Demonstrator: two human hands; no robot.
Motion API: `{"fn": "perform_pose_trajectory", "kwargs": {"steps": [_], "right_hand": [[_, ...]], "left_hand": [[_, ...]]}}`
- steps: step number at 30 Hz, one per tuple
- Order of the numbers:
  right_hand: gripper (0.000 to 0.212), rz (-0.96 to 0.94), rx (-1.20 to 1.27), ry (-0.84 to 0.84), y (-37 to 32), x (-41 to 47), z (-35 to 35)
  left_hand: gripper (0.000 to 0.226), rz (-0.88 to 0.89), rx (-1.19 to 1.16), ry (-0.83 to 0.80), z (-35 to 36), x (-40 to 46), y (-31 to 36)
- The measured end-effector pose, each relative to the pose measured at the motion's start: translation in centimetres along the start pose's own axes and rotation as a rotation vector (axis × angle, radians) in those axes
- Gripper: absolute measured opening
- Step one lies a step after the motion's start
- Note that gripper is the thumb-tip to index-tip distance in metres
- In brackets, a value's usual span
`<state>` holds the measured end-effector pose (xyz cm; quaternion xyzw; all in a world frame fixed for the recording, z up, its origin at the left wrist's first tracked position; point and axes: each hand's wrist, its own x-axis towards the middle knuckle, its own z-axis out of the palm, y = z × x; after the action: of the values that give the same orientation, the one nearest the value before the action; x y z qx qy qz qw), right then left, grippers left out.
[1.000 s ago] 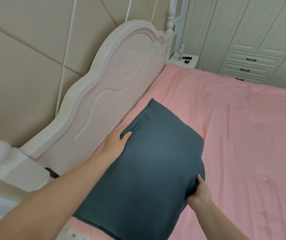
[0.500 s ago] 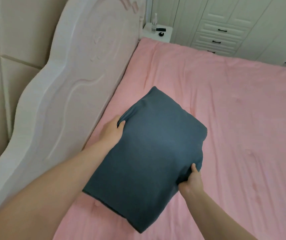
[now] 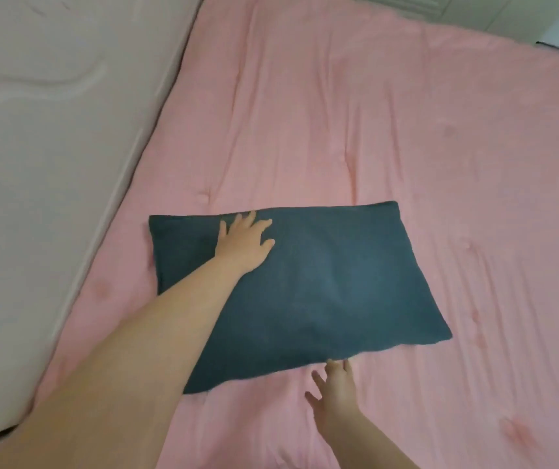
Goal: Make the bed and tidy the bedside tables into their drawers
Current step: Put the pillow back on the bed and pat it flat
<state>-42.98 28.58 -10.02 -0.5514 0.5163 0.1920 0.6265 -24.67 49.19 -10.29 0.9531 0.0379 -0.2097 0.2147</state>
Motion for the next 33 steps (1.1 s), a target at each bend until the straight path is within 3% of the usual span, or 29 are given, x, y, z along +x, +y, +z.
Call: {"fn": "perform_pose_trajectory", "kwargs": {"steps": [3,8,11,14,15,16,18,19,20,21,23,24,25,26,28,30,32,33], "right_hand": [[0.063,-0.184,-0.297,0.172,0.0,3.1,1.4],[0.072,-0.627,-0.647,-0.064,-7.5,5.1,8.3],[0.077,-0.893,-0.534,-0.235,-15.8,1.9,14.1],[0.065,-1.448,-0.145,-0.176,-18.2,0.6,17.5],[0.061,-1.587,-0.205,-0.145,-16.3,2.1,17.5],[0.059,-1.672,-0.468,-0.103,-12.9,5.0,17.3],[0.062,-1.503,-1.435,-0.192,-5.1,12.6,16.3],[0.066,-1.326,-1.738,-0.223,-3.0,15.3,15.4],[0.068,-1.205,-1.822,-0.247,-3.0,16.1,15.2],[0.068,-1.216,-1.682,-0.286,-4.5,15.9,15.5],[0.062,-1.479,-1.239,-0.286,-9.1,12.5,16.0],[0.058,-1.552,-1.013,-0.192,-10.8,11.5,15.5],[0.058,-1.606,-0.967,-0.094,-11.7,12.4,14.2],[0.059,-1.621,-1.092,-0.005,-11.5,14.3,13.0],[0.061,-1.345,-1.667,-0.086,-8.5,17.8,12.3],[0.064,-1.113,-1.795,-0.208,-9.0,19.3,13.0],[0.062,-1.352,-1.316,-0.27,-14.4,16.3,14.5],[0.06,-1.534,-1.023,-0.198,-17.4,13.9,14.2]], "left_hand": [[0.059,-0.155,-0.052,-0.098,6.8,-1.3,-2.9],[0.056,-0.181,0.006,0.318,10.9,-2.9,-5.0],[0.05,-0.374,-0.072,0.509,11.4,-2.6,-7.2],[0.05,-0.444,-0.127,0.528,13.7,-1.6,-9.7],[0.05,-0.439,-0.134,0.529,14.3,-1.4,-9.9],[0.051,-0.428,-0.119,0.533,14.9,-1.0,-10.0],[0.053,-0.408,-0.03,0.516,16.2,-0.1,-10.1],[0.054,-0.405,0.009,0.5,16.8,0.0,-10.0],[0.056,-0.411,0.032,0.491,17.1,0.0,-10.0],[0.056,-0.415,0.04,0.492,17.4,0.2,-10.3],[0.057,-0.457,0.021,0.515,17.5,0.8,-10.8],[0.057,-0.47,0.032,0.522,17.5,1.0,-11.1],[0.057,-0.475,0.041,0.526,17.7,1.2,-11.0],[0.058,-0.466,0.05,0.529,17.9,1.5,-10.6],[0.058,-0.449,0.063,0.536,17.9,1.6,-10.0],[0.058,-0.455,0.089,0.53,18.0,0.9,-9.7],[0.057,-0.473,0.079,0.538,17.8,0.8,-10.3],[0.057,-0.482,0.075,0.541,17.9,1.0,-10.4]]}}
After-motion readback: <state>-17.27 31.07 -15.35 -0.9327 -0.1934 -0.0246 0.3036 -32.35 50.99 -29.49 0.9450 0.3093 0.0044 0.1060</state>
